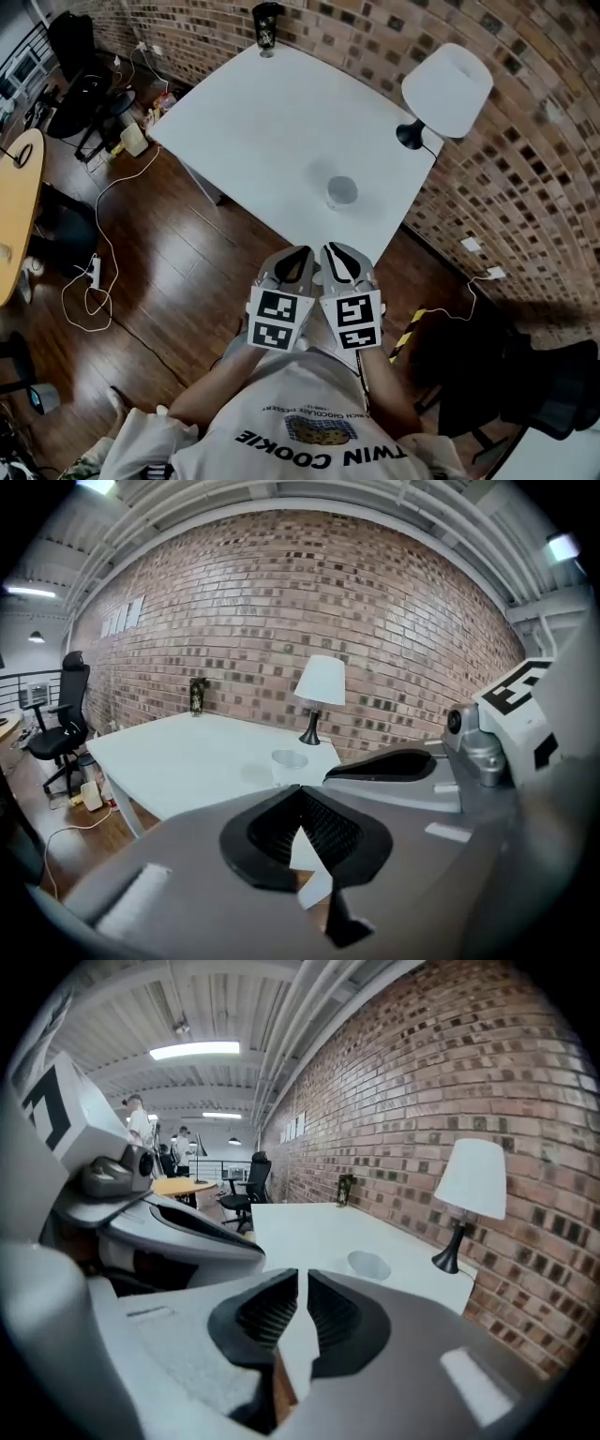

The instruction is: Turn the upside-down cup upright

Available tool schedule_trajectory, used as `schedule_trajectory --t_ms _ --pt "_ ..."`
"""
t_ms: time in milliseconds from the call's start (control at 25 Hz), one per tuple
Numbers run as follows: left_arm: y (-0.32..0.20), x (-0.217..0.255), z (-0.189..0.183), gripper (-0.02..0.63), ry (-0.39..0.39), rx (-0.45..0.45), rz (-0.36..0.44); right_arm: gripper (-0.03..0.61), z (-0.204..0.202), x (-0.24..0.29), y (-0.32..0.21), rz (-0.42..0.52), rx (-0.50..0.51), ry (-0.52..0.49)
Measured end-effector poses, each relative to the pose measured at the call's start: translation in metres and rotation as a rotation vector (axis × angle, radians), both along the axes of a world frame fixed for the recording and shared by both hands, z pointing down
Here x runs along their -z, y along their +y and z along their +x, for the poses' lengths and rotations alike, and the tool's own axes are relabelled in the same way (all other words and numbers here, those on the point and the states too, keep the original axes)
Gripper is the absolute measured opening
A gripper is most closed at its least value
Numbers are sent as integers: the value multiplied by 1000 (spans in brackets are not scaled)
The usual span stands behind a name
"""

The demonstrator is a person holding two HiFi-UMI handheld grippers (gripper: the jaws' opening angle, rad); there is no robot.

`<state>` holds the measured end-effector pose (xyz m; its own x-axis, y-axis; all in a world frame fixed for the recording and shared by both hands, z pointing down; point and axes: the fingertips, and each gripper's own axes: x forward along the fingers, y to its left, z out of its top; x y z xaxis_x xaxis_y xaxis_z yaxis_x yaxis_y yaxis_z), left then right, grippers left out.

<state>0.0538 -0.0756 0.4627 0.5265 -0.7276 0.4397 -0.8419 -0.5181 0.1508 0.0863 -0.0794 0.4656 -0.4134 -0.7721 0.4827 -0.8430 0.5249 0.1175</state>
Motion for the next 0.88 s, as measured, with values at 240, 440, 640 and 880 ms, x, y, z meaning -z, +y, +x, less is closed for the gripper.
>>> schedule_trajectory --t_ms 240,440,640,880 --pt "-51 1 -16 3 22 -48 -5 75 4 -14 -56 -49 -16 198" --pt "-83 2 -24 3 34 -101 -3 83 7 -32 -93 -103 -19 342" --pt "-108 0 -32 3 36 -130 -1 83 9 -51 -116 -159 -20 404" --pt "-127 -6 -39 3 47 -146 -15 81 9 -70 -131 -235 -17 418"
